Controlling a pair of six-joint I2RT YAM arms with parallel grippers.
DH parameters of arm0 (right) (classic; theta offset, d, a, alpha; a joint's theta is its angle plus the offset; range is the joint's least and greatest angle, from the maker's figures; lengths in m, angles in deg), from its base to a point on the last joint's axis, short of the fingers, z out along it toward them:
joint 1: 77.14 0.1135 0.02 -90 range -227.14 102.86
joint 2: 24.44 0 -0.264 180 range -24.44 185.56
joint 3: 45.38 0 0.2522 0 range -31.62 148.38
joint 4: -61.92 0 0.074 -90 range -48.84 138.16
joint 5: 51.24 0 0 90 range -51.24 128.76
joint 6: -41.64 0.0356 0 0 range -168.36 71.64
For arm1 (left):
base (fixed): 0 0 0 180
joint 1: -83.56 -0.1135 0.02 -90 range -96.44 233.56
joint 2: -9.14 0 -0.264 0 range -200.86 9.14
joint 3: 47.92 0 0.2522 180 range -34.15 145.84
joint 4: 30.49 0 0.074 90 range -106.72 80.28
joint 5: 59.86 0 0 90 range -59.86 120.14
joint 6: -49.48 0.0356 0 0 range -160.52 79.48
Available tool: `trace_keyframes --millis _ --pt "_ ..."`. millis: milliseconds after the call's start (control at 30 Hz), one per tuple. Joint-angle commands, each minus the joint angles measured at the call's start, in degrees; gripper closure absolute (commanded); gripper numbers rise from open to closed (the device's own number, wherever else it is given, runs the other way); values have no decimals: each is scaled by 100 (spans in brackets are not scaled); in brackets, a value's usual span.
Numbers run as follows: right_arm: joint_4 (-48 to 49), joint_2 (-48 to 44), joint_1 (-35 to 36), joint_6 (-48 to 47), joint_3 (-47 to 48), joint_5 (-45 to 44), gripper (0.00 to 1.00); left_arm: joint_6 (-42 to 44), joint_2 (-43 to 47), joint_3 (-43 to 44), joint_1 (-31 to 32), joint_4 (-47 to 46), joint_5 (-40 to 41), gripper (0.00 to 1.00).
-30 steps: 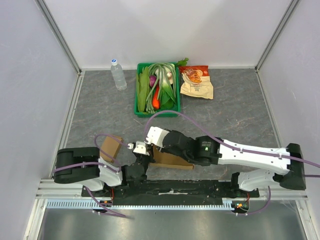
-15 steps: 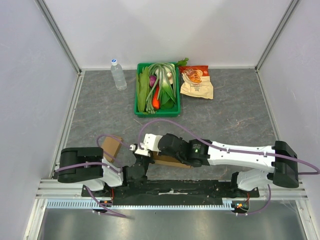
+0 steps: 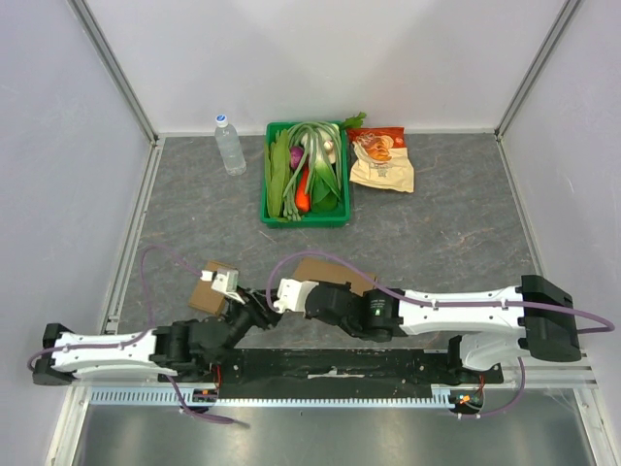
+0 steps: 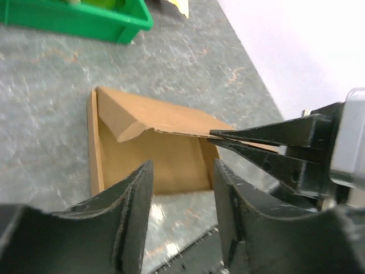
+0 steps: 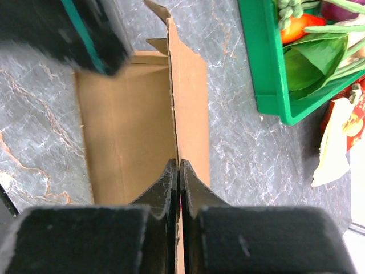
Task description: Fold the paper box
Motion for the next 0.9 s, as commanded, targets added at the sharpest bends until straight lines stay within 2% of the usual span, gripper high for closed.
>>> trace_keyframes --millis 0,67,167,267,300,400,433,467,533,567,633,667,700,767,867 --pt "181 115 126 475 -332 247 94 -2250 1514 405 22 3826 -685 54" --pt "331 115 170 582 -499 309 94 -2083 1893 616 22 4013 -843 55" --pt "471 124 232 749 -640 730 89 -2022 1781 1090 22 4313 -598 52" --pt "569 142 250 863 -807 1143 82 -1636 905 1740 22 3963 -352 49" --pt "569 194 258 907 -817 1214 80 -1626 214 1942 22 3962 -273 49" --pt "647 177 250 1231 -913 1338 76 -1196 -1020 2681 -293 3655 -490 49" --pt "691 133 250 1354 -966 1347 73 -873 -1711 2856 -903 3489 -1284 49" --pt "822 28 232 1660 -1088 1338 61 -714 -1953 2841 -1327 2956 -1875 53" --pt "876 -112 214 2048 -1185 1347 48 -563 -2323 2370 -2423 2295 -3296 64" --pt "981 -339 214 2459 -1360 1329 41 -545 -2394 2157 -2621 1526 -3557 69" --pt "1183 -595 144 2883 -1580 1276 33 -519 -2665 1631 -2912 732 -4135 69" --pt "1289 -875 101 3120 -1851 1285 30 -475 -2806 1488 -2983 -108 -4435 69" --pt "1411 -1034 13 3479 -2011 1381 29 -414 -2990 1374 -2992 -508 -4699 70" --pt "1597 -1586 -110 3964 -2405 1364 26 -387 -3630 1276 -3001 -783 -5009 72" --pt "1860 -2360 -488 4703 -2915 1706 24 -360 -4264 969 -3001 -1713 -5342 73"
